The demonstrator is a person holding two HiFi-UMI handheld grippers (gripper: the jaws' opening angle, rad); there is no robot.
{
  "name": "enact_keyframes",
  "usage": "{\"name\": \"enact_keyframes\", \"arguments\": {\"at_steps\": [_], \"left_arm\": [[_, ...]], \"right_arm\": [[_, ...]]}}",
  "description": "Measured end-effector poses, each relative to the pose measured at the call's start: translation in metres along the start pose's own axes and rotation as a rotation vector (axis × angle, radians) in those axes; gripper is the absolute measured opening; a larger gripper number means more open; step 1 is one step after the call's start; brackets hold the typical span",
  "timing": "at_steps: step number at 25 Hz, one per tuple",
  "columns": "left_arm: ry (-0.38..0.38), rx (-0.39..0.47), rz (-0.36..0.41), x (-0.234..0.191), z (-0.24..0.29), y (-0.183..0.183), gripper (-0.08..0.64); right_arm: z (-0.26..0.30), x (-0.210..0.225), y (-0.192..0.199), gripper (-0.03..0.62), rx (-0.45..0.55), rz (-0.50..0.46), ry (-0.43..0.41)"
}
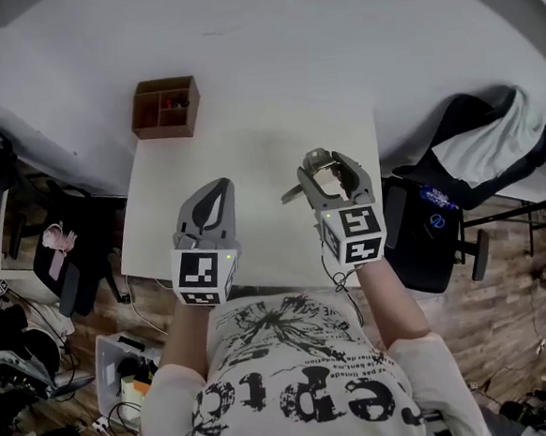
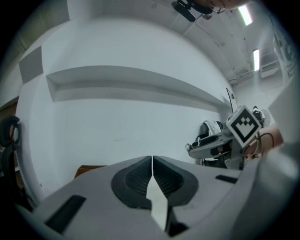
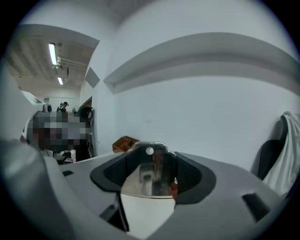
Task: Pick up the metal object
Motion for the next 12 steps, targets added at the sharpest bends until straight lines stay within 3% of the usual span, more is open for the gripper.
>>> {"name": "enact_keyframes", "arguments": {"at_steps": [7,12], "left_arm": [[0.0,0.052,0.014,0.008,0.001,-0.03,0.012],[0.0,0.083,0.029,0.012,0.002,-0.046,0.012]], "right_arm": [[-0.042,0.008,-0.037,0.281,0.211,-0.009,0.036],[-0.054,0.014,-0.044,0.279,0.282,-0.023,0.056]]}}
Point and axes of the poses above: the fingertips, and each gripper's own axes: z forward along the fingers, x to its right, y out of its underside, the point moved 8 cm from there along -z, backward along the fingers, and after that the axes turned 3 degrees about y, right-handed, at the moved point
